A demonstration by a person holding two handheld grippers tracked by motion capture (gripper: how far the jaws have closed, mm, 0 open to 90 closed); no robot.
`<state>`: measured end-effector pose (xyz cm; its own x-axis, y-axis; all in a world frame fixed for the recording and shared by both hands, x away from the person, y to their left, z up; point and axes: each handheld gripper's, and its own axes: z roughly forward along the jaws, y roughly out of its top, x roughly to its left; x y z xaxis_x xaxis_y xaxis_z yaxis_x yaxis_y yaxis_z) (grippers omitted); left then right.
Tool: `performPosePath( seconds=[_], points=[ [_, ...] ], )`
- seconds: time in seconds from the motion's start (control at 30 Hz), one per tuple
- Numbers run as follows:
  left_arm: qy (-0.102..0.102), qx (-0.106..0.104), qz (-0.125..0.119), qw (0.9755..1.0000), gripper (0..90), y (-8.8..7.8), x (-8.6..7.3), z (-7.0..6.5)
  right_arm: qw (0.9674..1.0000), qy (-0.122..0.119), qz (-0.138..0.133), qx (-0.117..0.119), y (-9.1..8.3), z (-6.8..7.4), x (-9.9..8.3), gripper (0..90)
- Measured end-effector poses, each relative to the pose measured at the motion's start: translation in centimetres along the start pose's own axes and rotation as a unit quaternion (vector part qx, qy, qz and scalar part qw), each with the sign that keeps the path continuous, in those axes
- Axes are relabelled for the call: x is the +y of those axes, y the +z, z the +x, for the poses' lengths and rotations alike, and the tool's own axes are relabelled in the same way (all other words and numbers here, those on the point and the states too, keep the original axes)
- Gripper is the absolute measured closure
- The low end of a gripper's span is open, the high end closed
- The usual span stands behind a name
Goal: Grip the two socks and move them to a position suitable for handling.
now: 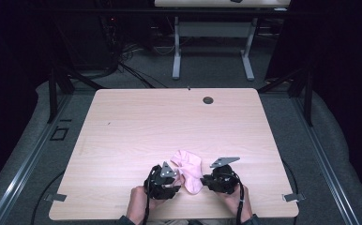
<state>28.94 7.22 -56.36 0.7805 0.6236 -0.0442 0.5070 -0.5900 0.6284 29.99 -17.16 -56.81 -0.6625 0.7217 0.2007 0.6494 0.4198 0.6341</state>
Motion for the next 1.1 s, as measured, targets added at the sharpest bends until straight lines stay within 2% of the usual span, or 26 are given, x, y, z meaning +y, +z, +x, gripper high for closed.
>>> performPosePath(
  seconds=[0.03, 0.07, 0.1, 0.17, 0.37, 0.5, 0.6, 0.73, 0.87, 0.93, 0.97, 1.0, 1.1],
  points=[
    [0.005, -0.002, 0.002, 1.0000, 74.4, 0.1, 0.0, 0.1, 1.0000, -0.002, 0.001, -0.001, 0.1, 0.0, 0.0, 80.3],
    [0.005, -0.008, 0.004, 0.9999, 77.9, 0.3, -0.1, 0.1, 1.0000, -0.001, 0.001, -0.003, 0.2, 0.0, 0.0, 81.8],
    [0.007, -0.001, 0.002, 1.0000, 83.1, 0.4, -0.3, 0.0, 1.0000, -0.001, -0.002, -0.002, 0.3, 0.1, -0.1, 83.5],
    [0.006, -0.005, -0.007, 0.9999, 88.3, 0.4, -0.5, 0.2, 1.0000, -0.003, 0.001, 0.001, 0.3, 0.1, -0.1, 85.3],
    [0.006, -0.002, -0.033, 0.9994, 88.9, -1.1, -1.0, 1.0, 1.0000, -0.001, -0.007, 0.005, -0.3, 0.0, -0.1, 85.9],
    [0.006, 0.006, -0.040, 0.9992, 88.9, -2.6, -1.2, 1.8, 0.9998, 0.001, -0.018, 0.002, -1.9, -0.3, -0.1, 85.9],
    [0.016, 0.013, -0.037, 0.9991, 88.9, -3.5, -1.5, 2.2, 0.9998, -0.001, -0.020, -0.004, -2.6, -0.4, -0.3, 85.9],
    [0.046, 0.016, -0.036, 0.9982, 88.9, -4.4, -1.8, 2.0, 0.9997, -0.004, -0.021, -0.012, -4.1, -0.4, -0.6, 86.0],
    [0.066, 0.013, -0.016, 0.9976, 88.5, -3.7, -2.6, 1.7, 0.9999, -0.007, -0.003, -0.013, -4.3, -0.3, -1.2, 86.1],
    [0.066, 0.009, -0.002, 0.9977, 83.9, -3.1, -3.1, 1.6, 0.9998, -0.010, 0.016, -0.009, -3.6, -0.3, -1.6, 86.1],
    [0.059, 0.012, 0.000, 0.9982, 70.4, -2.9, -3.2, 1.6, 0.9993, -0.015, 0.031, -0.017, -2.9, -0.2, -2.0, 85.8],
    [0.052, 0.008, 0.002, 0.9986, 70.4, -3.0, -3.3, 1.7, 0.9993, -0.015, 0.031, -0.017, -2.9, -0.2, -2.0, 85.8],
    [0.019, 0.002, -0.017, 0.9997, 53.1, -3.9, -3.4, 2.3, 0.9994, -0.013, 0.032, -0.010, -2.6, -0.3, -2.1, 80.2]
  ],
)
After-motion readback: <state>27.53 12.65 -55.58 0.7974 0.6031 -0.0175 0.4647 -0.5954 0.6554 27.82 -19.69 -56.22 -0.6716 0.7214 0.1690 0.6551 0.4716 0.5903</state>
